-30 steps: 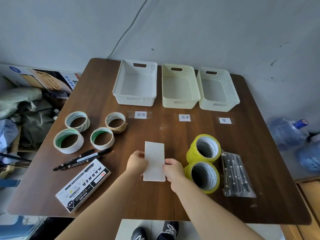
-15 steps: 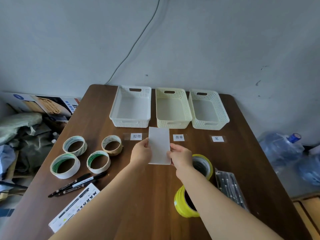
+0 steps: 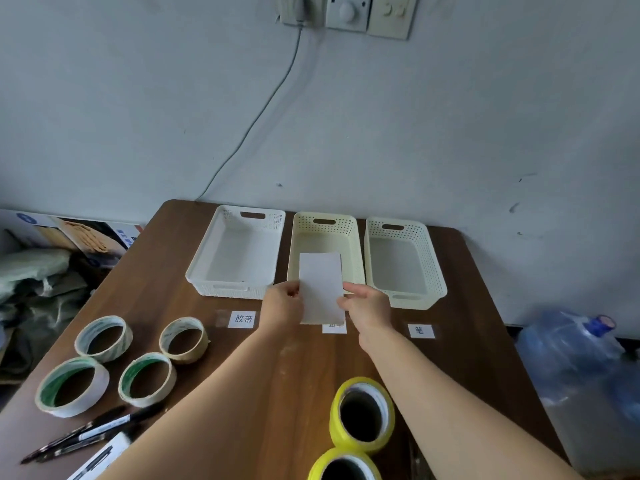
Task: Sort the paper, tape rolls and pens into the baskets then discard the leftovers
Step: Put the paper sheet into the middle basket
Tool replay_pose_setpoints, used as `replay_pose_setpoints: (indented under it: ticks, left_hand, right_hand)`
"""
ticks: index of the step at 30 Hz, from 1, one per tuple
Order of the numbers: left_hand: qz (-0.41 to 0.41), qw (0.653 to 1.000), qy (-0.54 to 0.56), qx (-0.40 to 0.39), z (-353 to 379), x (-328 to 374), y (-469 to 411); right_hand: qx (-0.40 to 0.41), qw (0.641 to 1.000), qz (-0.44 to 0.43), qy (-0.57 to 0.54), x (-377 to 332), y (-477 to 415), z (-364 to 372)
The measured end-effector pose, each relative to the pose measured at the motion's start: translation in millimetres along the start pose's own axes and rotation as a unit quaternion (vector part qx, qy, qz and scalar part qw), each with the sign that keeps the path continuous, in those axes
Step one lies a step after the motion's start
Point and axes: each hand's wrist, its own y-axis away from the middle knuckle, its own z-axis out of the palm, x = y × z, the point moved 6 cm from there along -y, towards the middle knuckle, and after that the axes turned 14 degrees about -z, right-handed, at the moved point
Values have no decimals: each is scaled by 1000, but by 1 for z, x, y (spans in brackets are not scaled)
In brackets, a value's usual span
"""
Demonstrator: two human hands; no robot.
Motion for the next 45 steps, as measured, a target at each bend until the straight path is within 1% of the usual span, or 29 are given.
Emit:
replay_pose_setpoints:
  ticks: [4, 7, 11, 15, 19, 24, 30, 35, 39, 42, 45]
  left_hand:
    - [-11, 1000, -9, 1, 12, 20, -17]
    - [-28, 1000, -10, -9, 19, 30, -37]
    - [-30, 999, -7, -20, 29, 42, -64]
    - [-44, 997, -11, -56, 42, 51, -92]
    - [-73, 994, 8, -79, 55, 54, -117]
    - [-137, 983, 37, -113, 72, 47, -145]
    - [-199, 971, -6, -133, 91, 27, -171]
    - [-236, 961, -30, -140, 102, 12, -183]
    - [-265, 952, -48, -146, 110, 4, -185]
    - [-275, 947, -68, -149, 113, -1, -186]
    - [-268, 949, -85, -145, 113, -2, -187]
  right_hand:
    - [2, 1000, -10, 20, -4, -33, -5]
    - [-2, 999, -20, 33, -6, -57, -4]
    - [0, 999, -23, 48, -4, -87, 2]
    - [9, 997, -27, 68, 2, -119, 7]
    - [13, 997, -6, 73, 15, -149, 15]
    - [6, 995, 20, 98, 41, -176, 28]
    - [-18, 987, 60, 150, 69, -192, 43]
    - [-53, 981, 113, 148, 86, -198, 58]
    - [-64, 974, 147, 157, 97, -197, 60]
    - [-72, 970, 165, 166, 102, -198, 62]
    - [-74, 966, 178, 172, 103, -199, 65]
